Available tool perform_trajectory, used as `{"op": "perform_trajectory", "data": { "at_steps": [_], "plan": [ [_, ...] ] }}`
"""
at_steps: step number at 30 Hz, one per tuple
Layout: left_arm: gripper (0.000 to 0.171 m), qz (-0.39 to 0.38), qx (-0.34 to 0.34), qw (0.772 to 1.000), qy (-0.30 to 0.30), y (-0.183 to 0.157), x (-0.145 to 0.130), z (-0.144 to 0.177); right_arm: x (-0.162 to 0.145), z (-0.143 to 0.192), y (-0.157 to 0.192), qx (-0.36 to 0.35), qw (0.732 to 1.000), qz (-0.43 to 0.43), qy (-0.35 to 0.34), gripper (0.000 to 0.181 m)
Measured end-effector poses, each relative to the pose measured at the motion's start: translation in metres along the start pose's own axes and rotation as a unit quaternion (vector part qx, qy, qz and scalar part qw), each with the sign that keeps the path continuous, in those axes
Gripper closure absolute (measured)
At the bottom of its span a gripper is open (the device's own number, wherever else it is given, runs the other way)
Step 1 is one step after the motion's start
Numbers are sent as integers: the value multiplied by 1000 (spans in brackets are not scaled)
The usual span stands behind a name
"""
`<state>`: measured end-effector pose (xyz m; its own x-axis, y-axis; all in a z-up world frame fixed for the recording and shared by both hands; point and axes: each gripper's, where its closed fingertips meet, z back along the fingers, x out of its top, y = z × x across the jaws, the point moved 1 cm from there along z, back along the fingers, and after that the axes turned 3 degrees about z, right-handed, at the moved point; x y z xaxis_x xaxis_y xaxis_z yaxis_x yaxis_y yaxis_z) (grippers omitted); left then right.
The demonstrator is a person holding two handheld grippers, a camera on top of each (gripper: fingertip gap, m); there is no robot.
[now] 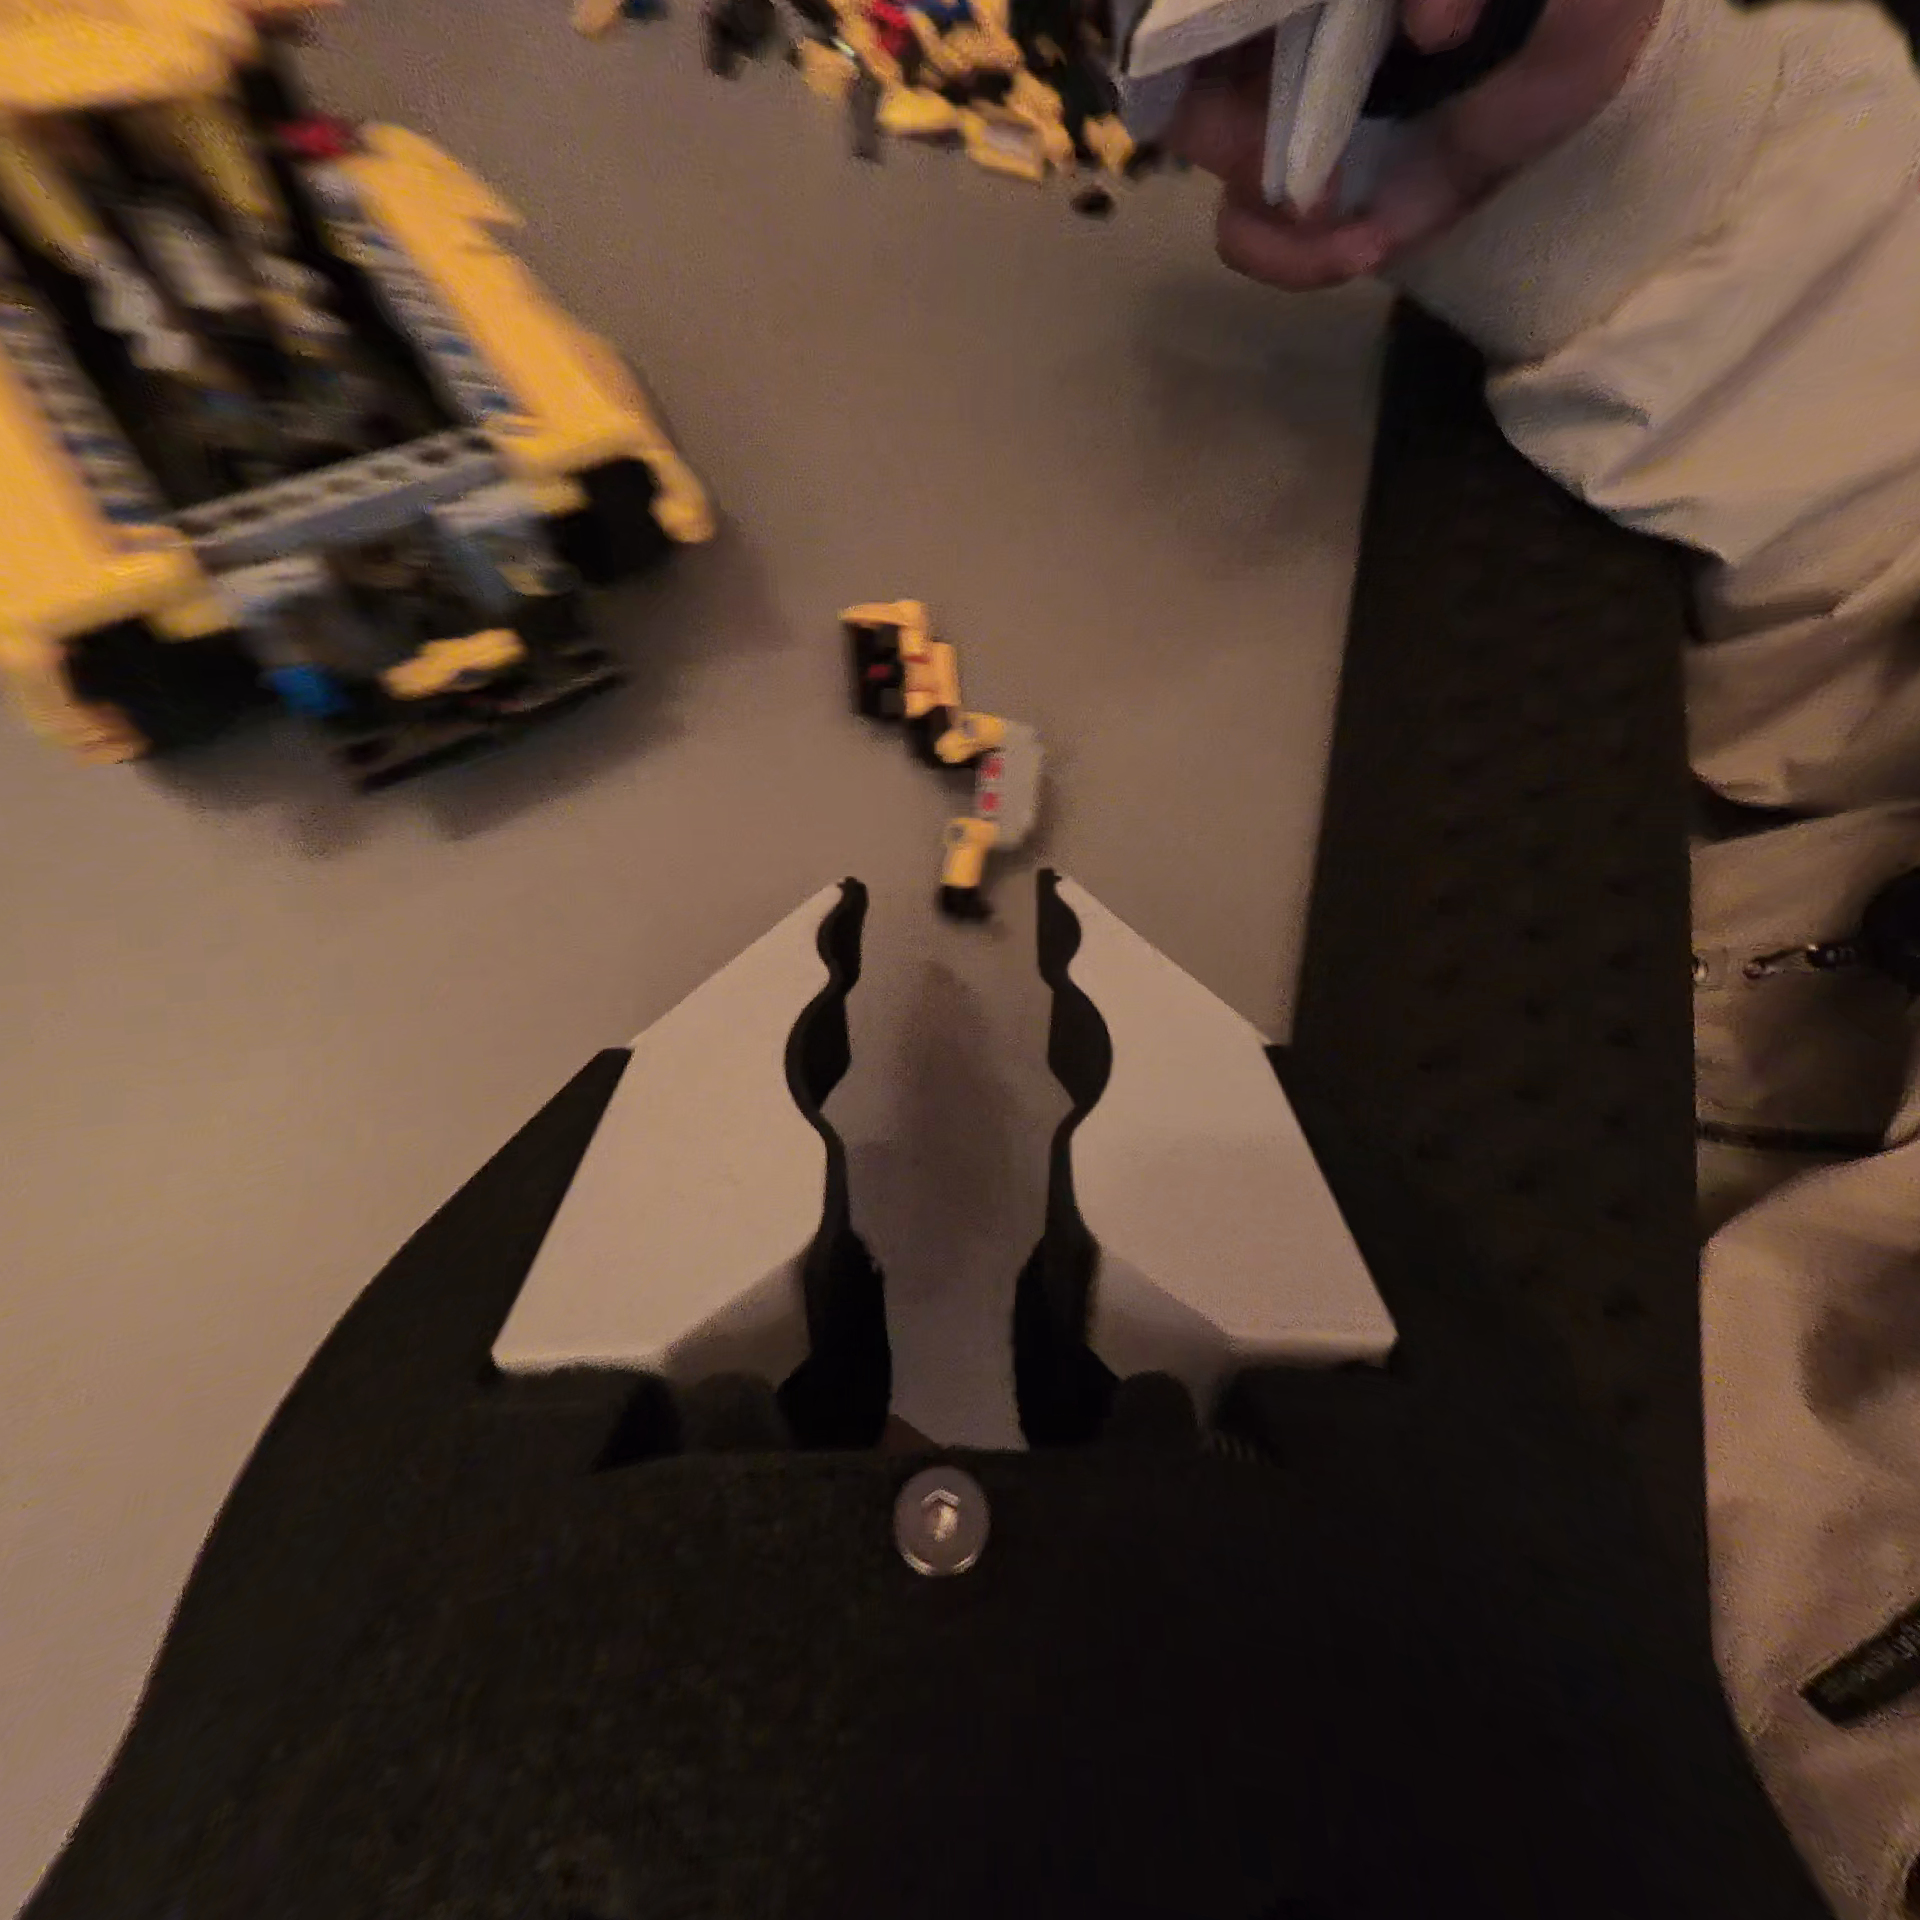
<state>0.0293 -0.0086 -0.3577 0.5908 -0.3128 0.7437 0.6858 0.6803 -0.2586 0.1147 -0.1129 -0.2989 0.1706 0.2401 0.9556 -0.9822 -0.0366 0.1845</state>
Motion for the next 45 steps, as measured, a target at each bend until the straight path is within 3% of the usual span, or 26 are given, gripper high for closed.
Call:
{"op": "perform_trajectory", "data": {
  "at_steps": [2,9,11,13,17,20,22,25,28,32,36,38,41,45],
  "plan": [
    [132,-18,2,1000,17,-10,-3,-18,-13,-13,17,47,998,-7,38,154],
    [128,-86,80,993,23,-1,10,-53,-53,-37,25,57,989,13,137,152],
    [146,-111,92,989,40,0,9,-59,-56,-38,14,38,988,-5,149,151],
    [147,-147,106,983,38,1,14,-56,-48,-35,-3,4,990,-34,136,149],
    [147,-260,189,945,-63,5,47,-27,-5,-37,-14,34,990,-114,75,137],
    [148,-323,241,909,-104,5,60,-11,14,-53,3,101,985,-100,100,141],
    [148,-334,243,901,-132,1,65,-3,15,-68,0,97,985,-73,126,145],
    [148,-315,225,911,-145,1,64,2,27,-79,11,137,983,-57,105,175],
    [148,-303,230,911,-161,5,65,10,31,-82,11,135,987,-31,77,176],
    [150,-223,213,925,-223,12,70,26,34,-79,-4,118,990,-73,8,176],
    [136,-64,95,948,-296,16,78,49,50,-66,-1,122,990,-30,-66,176],
    [134,-12,32,948,-316,13,82,53,55,-65,6,156,983,-48,-81,176],
    [134,30,-44,934,-352,4,87,62,62,-65,17,210,969,-89,-97,176],
    [149,27,-66,930,-361,0,88,66,56,-68,19,202,973,-73,-90,176]
  ]
}}
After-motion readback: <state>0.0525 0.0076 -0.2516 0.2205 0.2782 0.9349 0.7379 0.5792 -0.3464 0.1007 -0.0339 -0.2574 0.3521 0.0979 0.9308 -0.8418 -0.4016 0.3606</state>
